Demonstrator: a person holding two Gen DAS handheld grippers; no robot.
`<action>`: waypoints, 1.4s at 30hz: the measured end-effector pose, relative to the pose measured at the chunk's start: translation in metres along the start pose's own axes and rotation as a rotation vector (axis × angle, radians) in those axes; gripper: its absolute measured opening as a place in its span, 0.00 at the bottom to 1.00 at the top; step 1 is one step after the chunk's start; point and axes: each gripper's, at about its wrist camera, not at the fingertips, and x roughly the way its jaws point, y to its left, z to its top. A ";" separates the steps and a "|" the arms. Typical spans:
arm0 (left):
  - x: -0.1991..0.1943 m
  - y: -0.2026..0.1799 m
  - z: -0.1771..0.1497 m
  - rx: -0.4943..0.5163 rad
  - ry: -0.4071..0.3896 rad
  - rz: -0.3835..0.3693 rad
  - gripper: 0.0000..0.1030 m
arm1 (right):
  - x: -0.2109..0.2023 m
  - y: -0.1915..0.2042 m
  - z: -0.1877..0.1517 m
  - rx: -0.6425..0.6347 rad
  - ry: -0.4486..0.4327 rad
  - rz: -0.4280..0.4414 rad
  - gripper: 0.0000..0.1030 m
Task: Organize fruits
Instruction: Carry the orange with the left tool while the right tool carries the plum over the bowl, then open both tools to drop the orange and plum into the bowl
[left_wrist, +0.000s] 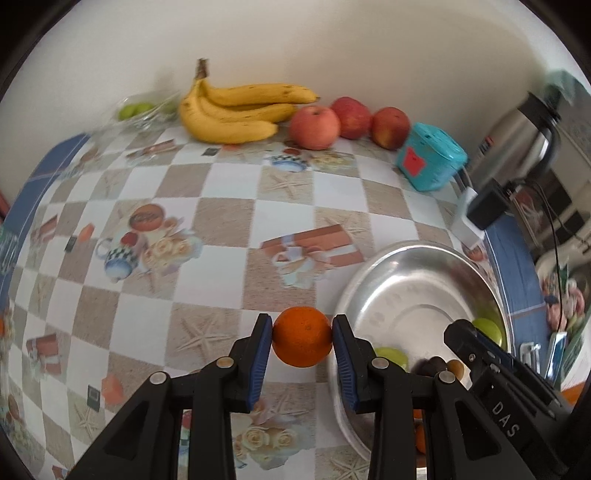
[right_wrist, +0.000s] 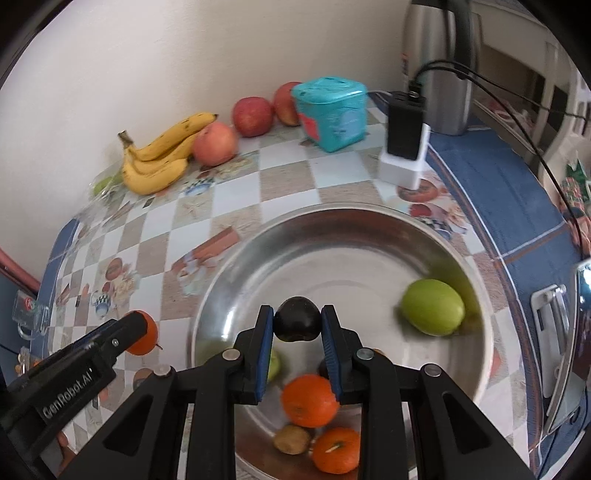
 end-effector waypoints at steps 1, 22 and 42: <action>0.000 -0.004 -0.001 0.016 -0.008 -0.008 0.35 | 0.000 -0.003 0.000 0.013 0.002 0.002 0.26; 0.007 -0.041 -0.009 0.150 -0.056 -0.056 0.35 | 0.000 -0.027 -0.001 0.082 0.015 0.005 0.27; 0.008 -0.042 -0.008 0.145 -0.050 -0.072 0.36 | 0.006 -0.032 -0.002 0.111 0.040 0.007 0.27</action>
